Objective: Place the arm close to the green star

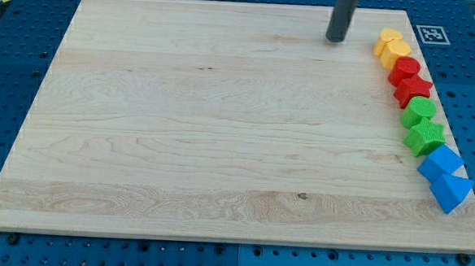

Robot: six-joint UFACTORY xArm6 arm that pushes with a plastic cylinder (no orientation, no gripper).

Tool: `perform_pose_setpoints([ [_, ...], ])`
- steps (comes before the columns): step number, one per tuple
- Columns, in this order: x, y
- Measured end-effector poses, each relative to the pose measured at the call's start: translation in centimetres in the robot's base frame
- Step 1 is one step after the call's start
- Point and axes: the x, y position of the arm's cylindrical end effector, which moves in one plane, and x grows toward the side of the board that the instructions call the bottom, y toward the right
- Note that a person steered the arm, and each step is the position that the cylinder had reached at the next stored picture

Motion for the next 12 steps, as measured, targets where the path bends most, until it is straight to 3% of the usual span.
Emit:
perform_pose_setpoints([
  [2,-5.0,8.0],
  [4,-3.0,16.5],
  [5,-2.8,16.7],
  [7,4.3,17.3],
  [9,7.0,19.8],
  [11,17.3,19.1],
  [12,19.6,18.8],
])
